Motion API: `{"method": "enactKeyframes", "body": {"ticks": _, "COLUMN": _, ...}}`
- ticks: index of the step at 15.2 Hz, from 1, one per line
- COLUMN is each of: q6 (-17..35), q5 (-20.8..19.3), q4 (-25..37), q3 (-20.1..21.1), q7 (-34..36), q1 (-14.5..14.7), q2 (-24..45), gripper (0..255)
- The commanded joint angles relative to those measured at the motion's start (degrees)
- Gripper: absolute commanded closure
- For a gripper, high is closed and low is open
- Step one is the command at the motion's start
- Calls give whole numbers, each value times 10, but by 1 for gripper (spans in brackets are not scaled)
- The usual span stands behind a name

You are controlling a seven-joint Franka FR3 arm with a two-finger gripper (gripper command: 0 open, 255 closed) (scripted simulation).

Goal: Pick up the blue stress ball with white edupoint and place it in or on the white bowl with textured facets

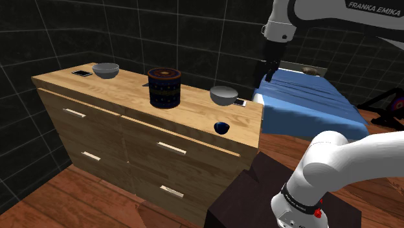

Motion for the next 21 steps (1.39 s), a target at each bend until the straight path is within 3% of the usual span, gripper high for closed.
{"method": "enactKeyframes", "body": {"ticks": 1, "q6": 0, "q5": 0, "q4": 0, "q3": 0, "q7": 0, "q1": 0, "q2": 0, "gripper": 0}}
{"method": "enactKeyframes", "body": {"ticks": 12, "q6": 220, "q5": 125, "q4": -149, "q3": -36, "q7": 160, "q1": -45, "q2": 81, "gripper": 0}}
{"method": "enactKeyframes", "body": {"ticks": 21, "q6": 422, "q5": 267, "q4": -223, "q3": -66, "q7": 222, "q1": -36, "q2": 203, "gripper": 0}}
